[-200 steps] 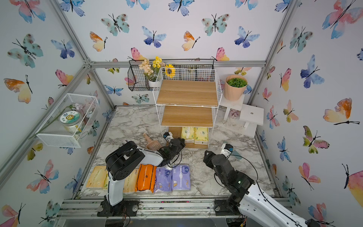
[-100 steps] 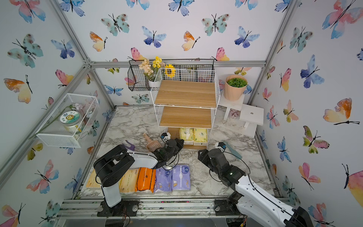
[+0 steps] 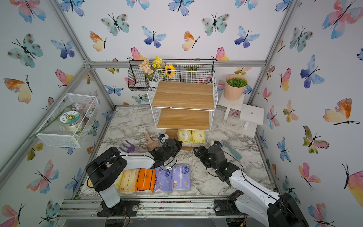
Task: Remove the tissue boxes from the shelf
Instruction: Pick up a box of tissues from the shelf.
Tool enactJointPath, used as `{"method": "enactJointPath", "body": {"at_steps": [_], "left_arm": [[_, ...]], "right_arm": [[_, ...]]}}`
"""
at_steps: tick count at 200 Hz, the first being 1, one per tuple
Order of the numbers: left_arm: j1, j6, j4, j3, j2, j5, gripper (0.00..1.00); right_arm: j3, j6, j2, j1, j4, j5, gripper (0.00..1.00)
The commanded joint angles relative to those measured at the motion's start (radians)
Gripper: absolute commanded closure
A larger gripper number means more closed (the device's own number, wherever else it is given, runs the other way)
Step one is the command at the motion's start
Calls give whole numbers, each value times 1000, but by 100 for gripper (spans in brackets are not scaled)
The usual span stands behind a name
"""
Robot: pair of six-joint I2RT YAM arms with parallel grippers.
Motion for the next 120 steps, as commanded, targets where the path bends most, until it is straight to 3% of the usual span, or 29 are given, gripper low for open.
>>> {"method": "enactJointPath", "body": {"at_steps": [1, 29, 63, 90, 120], "left_arm": [[-22, 21, 114, -24, 56, -68, 100], [-81, 27, 257, -24, 108, -151, 100], [-111, 10, 274, -24, 107, -234, 100], [-131, -32, 154, -18, 40, -307, 100], [-155, -174, -126, 19, -50, -370, 100]], "right_arm": [[-6, 1, -11, -4, 26, -18, 21], [-14, -9, -57, -5, -25, 6, 21], [-20, -15, -100, -8, -74, 11, 21], [-41, -5, -119, -20, -69, 2, 21], [-64, 11, -115, -42, -8, -40, 21]]}}
